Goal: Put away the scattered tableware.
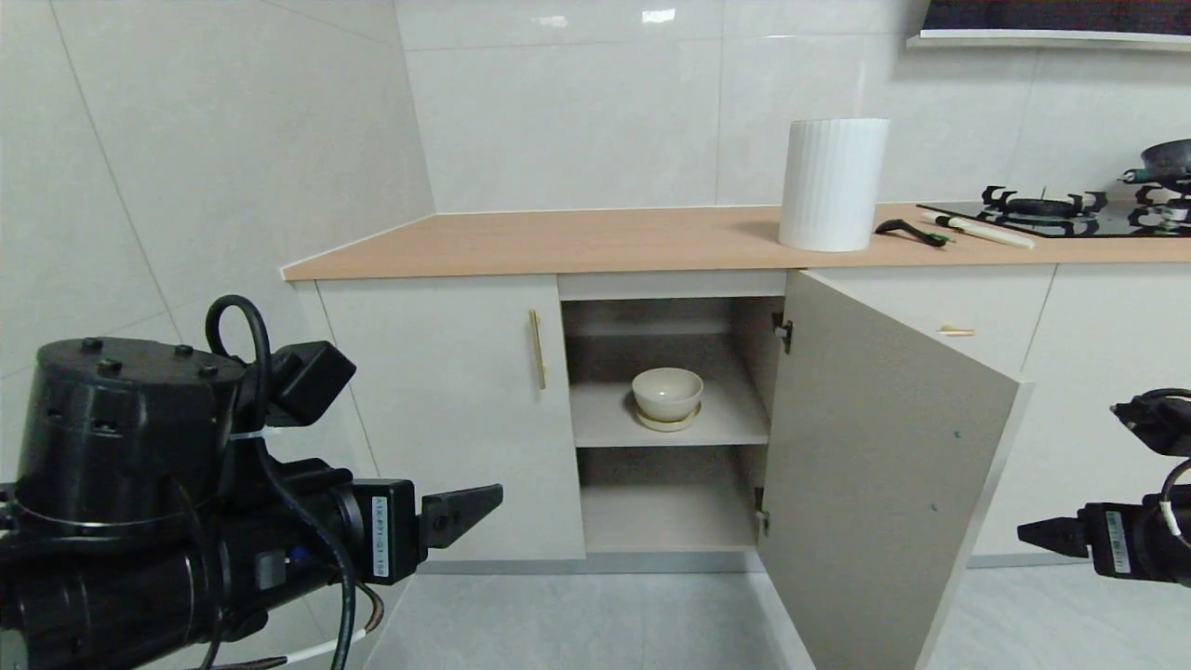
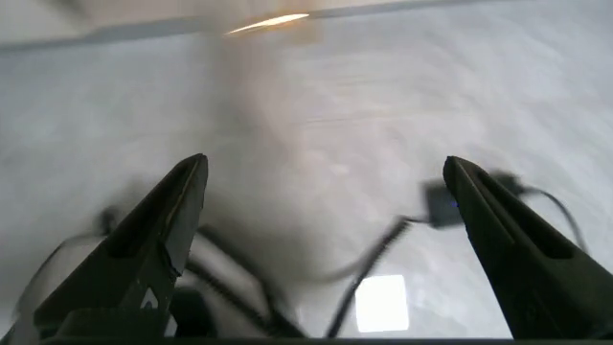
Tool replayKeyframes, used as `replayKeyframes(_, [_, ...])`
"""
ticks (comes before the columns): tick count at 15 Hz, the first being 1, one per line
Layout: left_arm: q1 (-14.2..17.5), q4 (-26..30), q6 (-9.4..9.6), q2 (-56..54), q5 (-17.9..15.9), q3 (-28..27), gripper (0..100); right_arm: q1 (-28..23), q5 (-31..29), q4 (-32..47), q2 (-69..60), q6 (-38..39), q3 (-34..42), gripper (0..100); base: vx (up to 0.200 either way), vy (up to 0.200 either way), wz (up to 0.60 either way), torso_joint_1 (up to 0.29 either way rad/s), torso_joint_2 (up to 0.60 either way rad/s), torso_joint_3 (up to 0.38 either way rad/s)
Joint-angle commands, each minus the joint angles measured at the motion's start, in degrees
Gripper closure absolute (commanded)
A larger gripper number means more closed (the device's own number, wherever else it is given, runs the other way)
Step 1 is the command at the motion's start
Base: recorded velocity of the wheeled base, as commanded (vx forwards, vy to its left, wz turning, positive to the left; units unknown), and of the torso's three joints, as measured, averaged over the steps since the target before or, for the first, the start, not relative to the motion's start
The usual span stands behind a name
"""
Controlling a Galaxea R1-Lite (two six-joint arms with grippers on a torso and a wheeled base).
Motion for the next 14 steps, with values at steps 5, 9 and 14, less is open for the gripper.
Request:
replayKeyframes(5, [0.05, -0.17, -0.03, -0.13, -0.03, -0.18, 0, -7.36, 0.16, -7.87, 12.85, 1.58, -2.15, 0, 0.0, 0.0, 0.0, 0.0, 0.0, 0.0])
replayKeyframes(9, [0.05, -0.44, -0.3, -0.39, -0.03, -0.53, 0, -2.79, -0.28, -15.34, 19.44, 14.41, -2.5, 0, 0.0, 0.0, 0.0, 0.0, 0.0, 0.0])
replayKeyframes(14, [0.05, -3.07, -0.47, -0.39, -0.12, -0.53, 0, -1.03, -1.25, -18.95, 21.29, 17.4, -2.68, 0, 0.0, 0.0, 0.0, 0.0, 0.0, 0.0])
